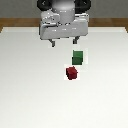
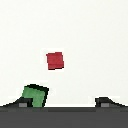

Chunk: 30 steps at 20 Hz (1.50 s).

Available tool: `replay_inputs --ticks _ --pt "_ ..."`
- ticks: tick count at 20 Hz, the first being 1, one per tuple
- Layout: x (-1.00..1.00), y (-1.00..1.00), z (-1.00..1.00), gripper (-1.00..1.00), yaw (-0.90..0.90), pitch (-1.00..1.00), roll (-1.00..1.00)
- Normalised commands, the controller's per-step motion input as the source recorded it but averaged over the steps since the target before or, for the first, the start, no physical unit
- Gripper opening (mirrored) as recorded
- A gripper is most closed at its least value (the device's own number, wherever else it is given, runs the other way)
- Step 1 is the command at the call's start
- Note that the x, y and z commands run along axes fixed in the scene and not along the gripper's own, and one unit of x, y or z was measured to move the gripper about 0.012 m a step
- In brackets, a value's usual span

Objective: Place the red cube on top of the green cube.

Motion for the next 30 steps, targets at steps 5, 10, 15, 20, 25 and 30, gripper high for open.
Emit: replay_inputs --ticks 5,10,15,20,25,30 --pt "0.80 0.00 0.00 1.00 0.00 0.00 0.00" --pt "0.00 0.60 0.00 1.00 0.00 0.00 0.00" --pt "0.00 0.00 -0.60 1.00 0.00 0.00 0.00" --pt "0.00 -0.20 -0.20 1.00 0.00 0.00 0.00" --pt "0.40 0.00 0.00 1.00 0.00 0.00 0.00" --pt "0.00 0.00 -0.60 1.00 0.00 0.00 0.00"
